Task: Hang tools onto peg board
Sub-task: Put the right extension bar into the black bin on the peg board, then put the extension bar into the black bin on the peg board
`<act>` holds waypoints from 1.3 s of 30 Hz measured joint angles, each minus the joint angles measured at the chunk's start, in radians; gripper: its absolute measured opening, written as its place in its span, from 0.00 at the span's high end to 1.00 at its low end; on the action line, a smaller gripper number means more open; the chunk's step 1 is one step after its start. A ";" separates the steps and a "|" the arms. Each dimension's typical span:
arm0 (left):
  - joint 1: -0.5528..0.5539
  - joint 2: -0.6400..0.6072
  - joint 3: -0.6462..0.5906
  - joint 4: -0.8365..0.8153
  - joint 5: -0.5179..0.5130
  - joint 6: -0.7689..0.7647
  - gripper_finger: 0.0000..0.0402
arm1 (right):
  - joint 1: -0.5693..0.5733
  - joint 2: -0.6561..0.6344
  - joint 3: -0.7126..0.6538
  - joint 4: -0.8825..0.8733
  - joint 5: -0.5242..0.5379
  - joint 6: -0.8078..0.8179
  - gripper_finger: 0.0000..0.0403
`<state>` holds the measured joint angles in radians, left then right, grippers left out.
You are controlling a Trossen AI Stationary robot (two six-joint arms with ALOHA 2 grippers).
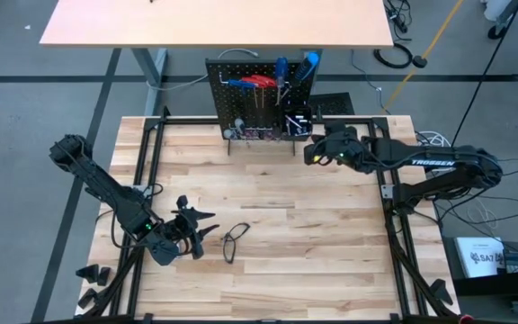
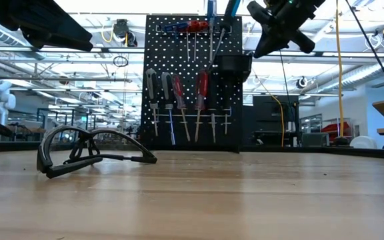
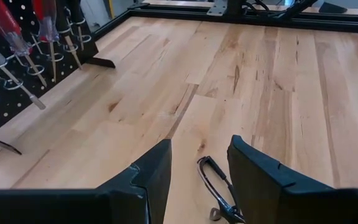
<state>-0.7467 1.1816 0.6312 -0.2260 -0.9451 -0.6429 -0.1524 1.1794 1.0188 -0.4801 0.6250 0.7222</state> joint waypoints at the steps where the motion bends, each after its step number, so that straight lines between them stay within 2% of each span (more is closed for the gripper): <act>1: 0.000 0.000 0.000 0.000 0.000 -0.004 0.60 | 0.000 0.004 0.000 0.006 0.005 -0.007 1.00; 18: 0.000 0.000 0.000 -0.001 -0.013 -0.001 0.60 | 0.010 0.010 0.000 0.108 0.006 -0.074 1.00; 25: 0.000 0.000 0.000 -0.001 -0.021 0.001 0.60 | 0.008 0.011 0.000 0.223 0.063 -0.163 1.00; 29: -0.012 0.000 0.000 -0.008 -0.012 0.007 0.60 | 0.041 0.011 0.000 0.219 0.037 -0.172 1.00; 32: -0.035 -0.009 0.007 -0.069 0.069 0.017 0.60 | 0.105 0.011 0.000 0.185 -0.043 -0.171 1.00; 35: -0.042 -0.012 0.024 -0.169 0.206 -0.138 0.60 | 0.200 0.018 0.000 0.145 -0.059 -0.128 1.00; 39: -0.026 -0.011 0.022 -0.349 0.452 -0.624 0.60 | 0.333 0.076 0.000 0.136 -0.054 -0.032 1.00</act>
<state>-0.7724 1.1708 0.6533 -0.5755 -0.4929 -1.2674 0.1806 1.2553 1.0191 -0.3441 0.5713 0.6907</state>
